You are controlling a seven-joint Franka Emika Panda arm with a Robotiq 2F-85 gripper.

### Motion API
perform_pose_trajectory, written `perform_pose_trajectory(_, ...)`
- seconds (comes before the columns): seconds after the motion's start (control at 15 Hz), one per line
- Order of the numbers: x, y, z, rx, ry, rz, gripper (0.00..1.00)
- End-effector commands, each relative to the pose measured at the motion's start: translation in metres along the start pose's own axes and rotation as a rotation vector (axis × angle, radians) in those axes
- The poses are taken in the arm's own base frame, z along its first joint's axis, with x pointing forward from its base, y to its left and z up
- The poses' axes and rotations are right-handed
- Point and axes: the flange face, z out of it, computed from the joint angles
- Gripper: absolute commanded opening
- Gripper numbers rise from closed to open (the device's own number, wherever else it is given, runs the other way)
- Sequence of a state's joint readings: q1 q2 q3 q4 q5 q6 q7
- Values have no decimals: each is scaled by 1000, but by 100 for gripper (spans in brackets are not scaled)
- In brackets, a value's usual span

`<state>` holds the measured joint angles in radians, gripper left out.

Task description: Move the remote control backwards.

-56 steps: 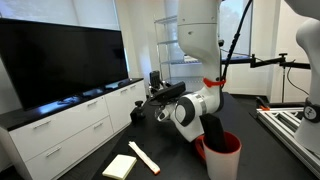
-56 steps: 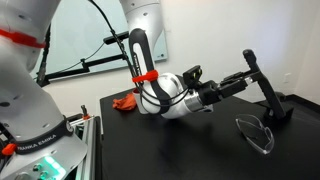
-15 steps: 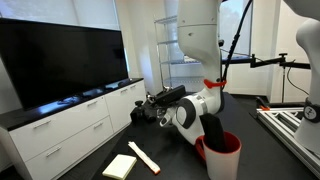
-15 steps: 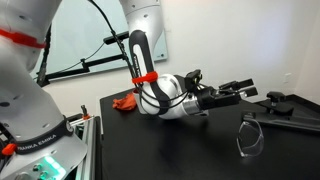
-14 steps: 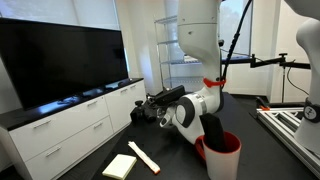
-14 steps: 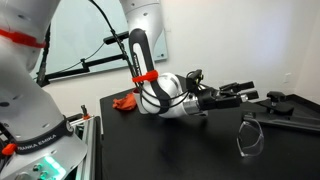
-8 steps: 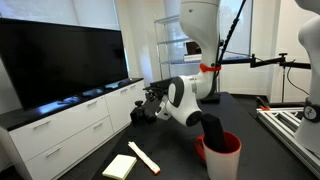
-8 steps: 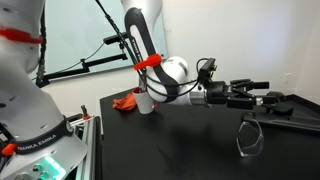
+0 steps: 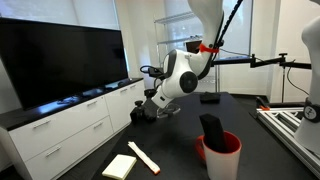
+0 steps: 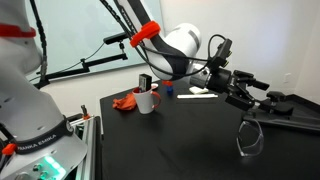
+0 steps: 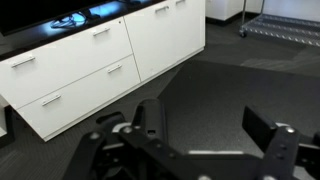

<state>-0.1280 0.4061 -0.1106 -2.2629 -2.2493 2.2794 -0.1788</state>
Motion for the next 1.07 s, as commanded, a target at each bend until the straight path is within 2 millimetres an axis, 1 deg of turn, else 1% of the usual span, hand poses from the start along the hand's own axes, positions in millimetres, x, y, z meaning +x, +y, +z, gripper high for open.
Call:
perform_pose_trajectory(0.0, -19, 5, -10, 24, 100, 65, 100)
perform_pose_trajectory(0.27, -22, 6, -16, 52, 159, 109, 100)
perform_pose_trajectory(0.33, -22, 6, -17, 62, 155, 121, 100)
perform_pose_trajectory(0.4, -23, 5, -16, 91, 107, 145, 100)
perform_pose_trajectory(0.47, -10, 4, -13, 66, 139, 128, 100)
perform_pose_trajectory(0.73, -11, 4, -11, 85, 128, 143, 100)
perform_pose_trajectory(1.0, 10, 2, -21, -18, 345, 22, 100)
